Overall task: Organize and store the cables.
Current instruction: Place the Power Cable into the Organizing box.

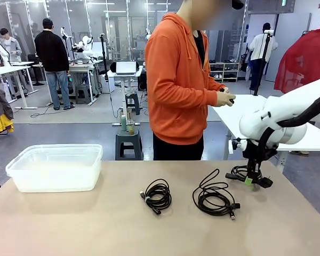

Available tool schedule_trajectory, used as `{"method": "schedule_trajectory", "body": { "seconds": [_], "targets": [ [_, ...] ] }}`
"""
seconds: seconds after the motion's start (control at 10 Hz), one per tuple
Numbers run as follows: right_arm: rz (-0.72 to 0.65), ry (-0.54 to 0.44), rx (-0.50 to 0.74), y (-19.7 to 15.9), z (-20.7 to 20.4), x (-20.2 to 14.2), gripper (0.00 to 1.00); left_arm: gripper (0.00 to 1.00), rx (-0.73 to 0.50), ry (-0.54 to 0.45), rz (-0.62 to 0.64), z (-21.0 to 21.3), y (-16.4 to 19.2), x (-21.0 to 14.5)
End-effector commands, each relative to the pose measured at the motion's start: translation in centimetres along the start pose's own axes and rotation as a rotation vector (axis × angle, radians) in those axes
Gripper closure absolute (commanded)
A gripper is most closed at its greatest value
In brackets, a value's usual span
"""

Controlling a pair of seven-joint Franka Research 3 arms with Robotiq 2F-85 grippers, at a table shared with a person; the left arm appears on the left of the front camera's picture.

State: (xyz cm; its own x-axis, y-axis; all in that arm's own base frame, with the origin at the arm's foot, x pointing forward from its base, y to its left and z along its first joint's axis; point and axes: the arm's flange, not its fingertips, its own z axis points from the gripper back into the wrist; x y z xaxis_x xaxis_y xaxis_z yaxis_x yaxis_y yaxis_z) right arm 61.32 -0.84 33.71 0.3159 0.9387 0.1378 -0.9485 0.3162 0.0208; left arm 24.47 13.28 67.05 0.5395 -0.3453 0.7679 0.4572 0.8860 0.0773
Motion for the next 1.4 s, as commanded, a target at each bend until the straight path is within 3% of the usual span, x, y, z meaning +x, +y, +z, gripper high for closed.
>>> {"method": "schedule_trajectory", "body": {
  "seconds": [0.0,0.4,0.6,1.1,1.3],
  "targets": [
    [0.091,-0.003,0.033,3.1,4.5,-0.6,1.00,0.00,-0.002,-0.001,-0.010,0.1,0.0,0.0],
    [0.145,-0.003,0.028,5.6,7.8,0.3,1.00,0.00,-0.002,-0.001,-0.010,0.1,0.0,0.0],
    [0.213,0.000,-0.003,7.6,10.4,2.9,1.00,0.00,-0.002,-0.001,-0.010,0.1,0.0,0.0],
    [0.387,0.054,-0.011,14.5,14.8,11.8,1.00,0.00,-0.002,-0.001,-0.010,0.1,0.0,0.0],
    [0.424,0.080,0.032,17.1,13.5,16.5,1.00,0.00,-0.002,-0.001,-0.010,0.1,0.0,0.0]
  ]
}}
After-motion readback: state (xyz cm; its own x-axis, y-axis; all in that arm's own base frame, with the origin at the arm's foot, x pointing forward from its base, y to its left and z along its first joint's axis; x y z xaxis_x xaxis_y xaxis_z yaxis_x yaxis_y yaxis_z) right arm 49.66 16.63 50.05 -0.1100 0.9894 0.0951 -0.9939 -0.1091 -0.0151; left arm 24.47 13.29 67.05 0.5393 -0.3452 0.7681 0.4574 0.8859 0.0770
